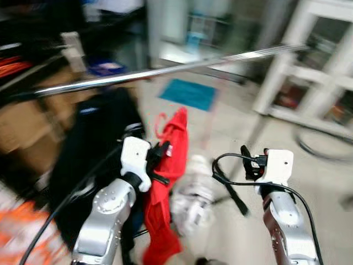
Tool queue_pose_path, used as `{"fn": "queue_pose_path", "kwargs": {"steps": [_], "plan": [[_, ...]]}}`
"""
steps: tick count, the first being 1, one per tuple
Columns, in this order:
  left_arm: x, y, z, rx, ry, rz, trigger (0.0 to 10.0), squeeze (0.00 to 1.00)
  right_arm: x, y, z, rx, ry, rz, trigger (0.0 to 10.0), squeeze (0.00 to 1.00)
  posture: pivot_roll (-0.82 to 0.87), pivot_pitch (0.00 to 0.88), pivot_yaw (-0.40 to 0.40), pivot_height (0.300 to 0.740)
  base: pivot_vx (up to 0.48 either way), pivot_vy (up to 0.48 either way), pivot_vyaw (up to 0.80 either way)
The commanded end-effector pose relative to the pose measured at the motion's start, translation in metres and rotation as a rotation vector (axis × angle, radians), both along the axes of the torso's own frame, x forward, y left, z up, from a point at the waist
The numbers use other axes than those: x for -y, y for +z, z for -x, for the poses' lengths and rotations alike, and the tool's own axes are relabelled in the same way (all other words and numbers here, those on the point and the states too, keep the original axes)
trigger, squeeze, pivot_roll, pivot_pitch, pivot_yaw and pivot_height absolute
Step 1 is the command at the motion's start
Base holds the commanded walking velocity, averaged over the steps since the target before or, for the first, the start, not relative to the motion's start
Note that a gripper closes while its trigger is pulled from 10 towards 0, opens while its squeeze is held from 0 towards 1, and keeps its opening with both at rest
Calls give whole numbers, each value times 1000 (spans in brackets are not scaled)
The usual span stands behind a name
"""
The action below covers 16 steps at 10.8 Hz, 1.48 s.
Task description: Hang hanger
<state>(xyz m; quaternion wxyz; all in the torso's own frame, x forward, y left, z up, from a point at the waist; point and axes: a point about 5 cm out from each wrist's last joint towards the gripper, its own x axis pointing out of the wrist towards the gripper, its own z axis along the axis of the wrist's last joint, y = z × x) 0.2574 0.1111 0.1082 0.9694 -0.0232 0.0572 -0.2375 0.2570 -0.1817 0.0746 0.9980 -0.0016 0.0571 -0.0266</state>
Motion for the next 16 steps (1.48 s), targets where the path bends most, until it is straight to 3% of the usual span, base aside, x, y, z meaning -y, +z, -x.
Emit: {"fn": "queue_pose_path", "kwargs": {"steps": [1,8,12,16], "plan": [[2,4,-2,36,-19,13,10000,0,4,2,-2,16,-8,4,10000,0,-54,0,21,740,0,-431,-800],[9,4,2,51,-74,47,10000,0,1,-3,-2,5,26,-9,10000,0,-55,0,21,740,0,-480,-800],[-9,3,-18,55,-3,-60,10000,0,-6,-6,-5,-17,82,-36,10000,0,-51,0,24,740,0,-68,0],[-7,4,-25,68,53,-11,10000,0,-3,-10,-10,-53,71,-87,10000,0,-56,0,23,740,0,0,0]]}}
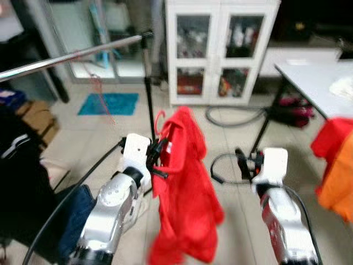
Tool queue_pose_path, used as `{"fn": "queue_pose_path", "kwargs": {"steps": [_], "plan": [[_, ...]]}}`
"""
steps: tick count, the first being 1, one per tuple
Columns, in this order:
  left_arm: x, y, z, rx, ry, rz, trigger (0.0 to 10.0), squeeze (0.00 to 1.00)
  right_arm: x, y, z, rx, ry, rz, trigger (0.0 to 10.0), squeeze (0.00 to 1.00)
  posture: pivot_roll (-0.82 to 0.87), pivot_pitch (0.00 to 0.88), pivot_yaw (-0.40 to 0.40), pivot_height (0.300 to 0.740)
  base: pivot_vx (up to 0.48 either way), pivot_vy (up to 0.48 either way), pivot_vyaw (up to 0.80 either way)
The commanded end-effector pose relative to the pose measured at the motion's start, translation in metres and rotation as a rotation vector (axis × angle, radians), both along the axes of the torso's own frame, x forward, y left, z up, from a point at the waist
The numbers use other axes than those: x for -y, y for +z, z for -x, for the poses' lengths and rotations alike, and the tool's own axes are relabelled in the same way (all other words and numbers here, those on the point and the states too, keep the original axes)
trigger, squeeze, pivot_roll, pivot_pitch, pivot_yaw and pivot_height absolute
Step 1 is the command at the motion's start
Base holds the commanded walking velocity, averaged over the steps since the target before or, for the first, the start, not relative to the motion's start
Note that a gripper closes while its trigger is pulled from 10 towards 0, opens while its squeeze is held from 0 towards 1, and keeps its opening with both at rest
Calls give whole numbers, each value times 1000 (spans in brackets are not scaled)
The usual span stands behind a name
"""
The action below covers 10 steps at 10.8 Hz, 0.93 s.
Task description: Hang hanger
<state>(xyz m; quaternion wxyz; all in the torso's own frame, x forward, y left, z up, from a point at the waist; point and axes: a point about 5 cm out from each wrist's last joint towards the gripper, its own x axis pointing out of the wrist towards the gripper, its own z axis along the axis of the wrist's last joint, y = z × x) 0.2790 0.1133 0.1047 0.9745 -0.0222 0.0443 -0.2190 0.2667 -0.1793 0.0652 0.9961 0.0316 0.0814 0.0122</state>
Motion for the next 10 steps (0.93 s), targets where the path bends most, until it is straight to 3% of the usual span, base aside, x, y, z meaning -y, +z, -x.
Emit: {"fn": "queue_pose_path", "kwargs": {"steps": [1,7,10], "plan": [[-5,9,-4,40,22,28,10000,0,0,-1,-1,-11,-4,-19,10000,0,-54,0,22,740,0,0,0],[-4,9,-7,44,49,66,10000,0,1,-5,-3,-31,6,-39,10000,0,-58,0,21,740,0,0,0],[-7,1,-4,24,49,19,10000,0,1,-5,-4,-32,11,-37,10000,0,-57,0,22,740,0,0,0]]}}
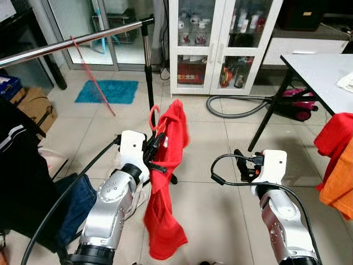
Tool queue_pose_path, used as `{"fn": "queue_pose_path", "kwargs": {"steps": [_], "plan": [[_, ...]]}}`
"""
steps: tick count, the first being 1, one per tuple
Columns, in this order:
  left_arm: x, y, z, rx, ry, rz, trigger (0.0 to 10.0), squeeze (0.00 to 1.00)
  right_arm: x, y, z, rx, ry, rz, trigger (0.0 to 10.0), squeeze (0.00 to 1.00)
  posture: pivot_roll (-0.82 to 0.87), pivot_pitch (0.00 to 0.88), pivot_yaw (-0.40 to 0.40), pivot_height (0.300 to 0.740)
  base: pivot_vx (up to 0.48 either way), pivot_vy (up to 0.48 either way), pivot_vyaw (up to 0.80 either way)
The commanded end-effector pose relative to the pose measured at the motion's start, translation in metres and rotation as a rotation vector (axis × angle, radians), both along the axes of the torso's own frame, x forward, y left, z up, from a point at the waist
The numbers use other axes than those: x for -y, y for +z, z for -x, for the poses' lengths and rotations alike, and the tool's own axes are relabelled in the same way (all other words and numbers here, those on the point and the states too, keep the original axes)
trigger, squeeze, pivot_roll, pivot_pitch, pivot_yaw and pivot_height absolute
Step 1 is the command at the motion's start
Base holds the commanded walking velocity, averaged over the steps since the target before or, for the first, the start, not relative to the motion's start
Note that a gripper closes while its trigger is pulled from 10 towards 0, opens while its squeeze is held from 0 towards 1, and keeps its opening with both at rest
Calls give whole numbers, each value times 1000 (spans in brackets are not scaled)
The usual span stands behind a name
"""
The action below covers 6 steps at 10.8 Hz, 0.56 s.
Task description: Hang hanger
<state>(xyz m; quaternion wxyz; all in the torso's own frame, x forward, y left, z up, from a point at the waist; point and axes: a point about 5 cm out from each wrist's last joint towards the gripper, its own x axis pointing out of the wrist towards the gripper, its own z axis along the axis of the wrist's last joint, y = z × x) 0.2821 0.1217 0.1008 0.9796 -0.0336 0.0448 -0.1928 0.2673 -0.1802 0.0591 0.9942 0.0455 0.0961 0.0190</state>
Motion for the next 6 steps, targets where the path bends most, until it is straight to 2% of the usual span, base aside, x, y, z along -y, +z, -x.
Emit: {"fn": "queue_pose_path", "kwargs": {"steps": [1,3,6], "plan": [[1,4,-1,30,2,-8,10000,0,0,1,-3,-5,0,-7,10000,0,-57,0,22,740,0,0,0],[0,5,-2,32,10,2,10000,0,0,0,-4,-8,5,-10,10000,0,-55,0,23,740,0,0,0],[-1,7,-3,38,19,12,10000,0,-1,-2,-4,-14,14,-19,10000,0,-50,0,22,740,-280,0,0]]}}
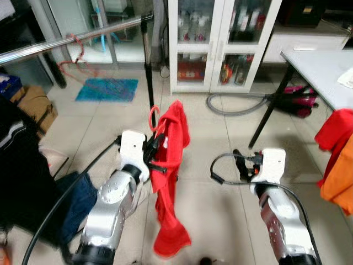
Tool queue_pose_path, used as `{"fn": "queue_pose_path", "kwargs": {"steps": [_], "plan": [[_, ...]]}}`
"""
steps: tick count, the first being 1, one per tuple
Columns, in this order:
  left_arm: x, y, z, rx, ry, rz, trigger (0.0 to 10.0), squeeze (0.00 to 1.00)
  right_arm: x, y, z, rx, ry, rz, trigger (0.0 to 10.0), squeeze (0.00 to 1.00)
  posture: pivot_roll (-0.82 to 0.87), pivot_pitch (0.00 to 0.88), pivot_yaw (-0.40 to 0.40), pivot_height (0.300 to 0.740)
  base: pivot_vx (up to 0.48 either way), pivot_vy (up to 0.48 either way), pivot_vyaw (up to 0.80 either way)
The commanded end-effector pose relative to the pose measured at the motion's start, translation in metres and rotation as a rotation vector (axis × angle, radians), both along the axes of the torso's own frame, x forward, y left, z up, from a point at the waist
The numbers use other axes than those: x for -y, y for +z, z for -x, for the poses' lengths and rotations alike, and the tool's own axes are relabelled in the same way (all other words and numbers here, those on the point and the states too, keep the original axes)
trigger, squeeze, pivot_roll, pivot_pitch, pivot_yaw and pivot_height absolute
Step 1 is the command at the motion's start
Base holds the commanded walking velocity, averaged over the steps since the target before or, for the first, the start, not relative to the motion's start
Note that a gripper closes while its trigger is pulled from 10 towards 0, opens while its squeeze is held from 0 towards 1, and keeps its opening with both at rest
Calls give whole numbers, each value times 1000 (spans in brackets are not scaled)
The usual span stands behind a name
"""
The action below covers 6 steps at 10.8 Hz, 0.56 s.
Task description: Hang hanger
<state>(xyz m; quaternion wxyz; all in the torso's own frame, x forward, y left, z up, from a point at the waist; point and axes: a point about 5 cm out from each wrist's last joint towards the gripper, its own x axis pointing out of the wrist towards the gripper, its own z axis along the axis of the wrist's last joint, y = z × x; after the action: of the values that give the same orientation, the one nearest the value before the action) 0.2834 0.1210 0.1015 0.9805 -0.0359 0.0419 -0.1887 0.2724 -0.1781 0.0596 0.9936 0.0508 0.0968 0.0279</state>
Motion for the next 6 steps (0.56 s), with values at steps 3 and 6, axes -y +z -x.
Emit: {"fn": "queue_pose_path", "kwargs": {"steps": [3,6], "plan": [[-2,7,-1,39,15,4,10000,0,3,-4,0,-24,15,-22,10000,0,-48,0,20,740,0,0,0],[-1,3,1,28,29,-16,10000,0,5,-5,0,-41,33,-52,10000,0,-45,0,21,740,0,0,448]]}}
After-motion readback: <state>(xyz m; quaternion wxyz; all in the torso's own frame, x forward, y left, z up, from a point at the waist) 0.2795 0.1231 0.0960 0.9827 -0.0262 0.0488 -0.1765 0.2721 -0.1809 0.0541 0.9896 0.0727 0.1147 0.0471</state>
